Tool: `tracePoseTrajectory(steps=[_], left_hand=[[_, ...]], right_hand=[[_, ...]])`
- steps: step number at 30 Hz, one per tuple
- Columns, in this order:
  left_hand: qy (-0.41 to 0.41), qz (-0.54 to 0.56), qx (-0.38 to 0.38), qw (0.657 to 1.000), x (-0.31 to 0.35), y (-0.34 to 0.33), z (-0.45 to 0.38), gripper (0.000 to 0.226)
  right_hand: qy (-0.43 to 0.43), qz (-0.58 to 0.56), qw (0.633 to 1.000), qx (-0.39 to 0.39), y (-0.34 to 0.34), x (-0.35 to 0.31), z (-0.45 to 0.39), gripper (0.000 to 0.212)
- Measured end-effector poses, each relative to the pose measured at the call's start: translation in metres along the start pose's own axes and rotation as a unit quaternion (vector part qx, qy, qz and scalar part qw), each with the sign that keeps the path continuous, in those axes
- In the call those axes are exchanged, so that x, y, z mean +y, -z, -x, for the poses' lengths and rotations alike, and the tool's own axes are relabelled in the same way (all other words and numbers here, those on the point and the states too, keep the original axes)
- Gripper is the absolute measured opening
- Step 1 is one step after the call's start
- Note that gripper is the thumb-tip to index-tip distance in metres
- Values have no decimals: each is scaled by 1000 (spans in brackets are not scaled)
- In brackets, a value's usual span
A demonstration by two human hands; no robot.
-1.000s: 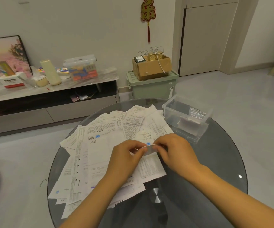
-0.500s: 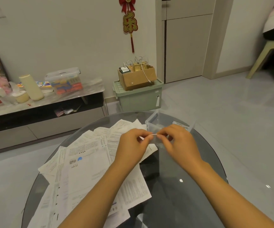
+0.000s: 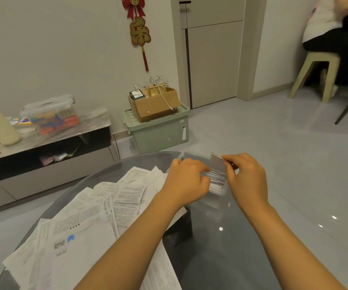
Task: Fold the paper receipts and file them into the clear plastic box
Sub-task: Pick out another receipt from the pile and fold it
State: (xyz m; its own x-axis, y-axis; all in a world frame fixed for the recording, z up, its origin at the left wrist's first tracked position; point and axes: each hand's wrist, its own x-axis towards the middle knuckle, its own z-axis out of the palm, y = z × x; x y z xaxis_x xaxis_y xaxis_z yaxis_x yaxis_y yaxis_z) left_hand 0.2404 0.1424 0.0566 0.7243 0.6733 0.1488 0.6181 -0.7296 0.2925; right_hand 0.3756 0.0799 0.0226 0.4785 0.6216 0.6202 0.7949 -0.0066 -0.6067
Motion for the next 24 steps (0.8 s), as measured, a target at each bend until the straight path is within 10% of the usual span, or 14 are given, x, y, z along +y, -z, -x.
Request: tracePoseTrajectory(steps=[10,24], left_hand=[[-39,-63,-19,997,6,-24,-15,88],[-3,52,31,998,4,-28,-9,64]], right_hand=[[-48,42,998,-10,-6,6,-1,11],[-134,136,974,-119,-3,-5,-8,23]])
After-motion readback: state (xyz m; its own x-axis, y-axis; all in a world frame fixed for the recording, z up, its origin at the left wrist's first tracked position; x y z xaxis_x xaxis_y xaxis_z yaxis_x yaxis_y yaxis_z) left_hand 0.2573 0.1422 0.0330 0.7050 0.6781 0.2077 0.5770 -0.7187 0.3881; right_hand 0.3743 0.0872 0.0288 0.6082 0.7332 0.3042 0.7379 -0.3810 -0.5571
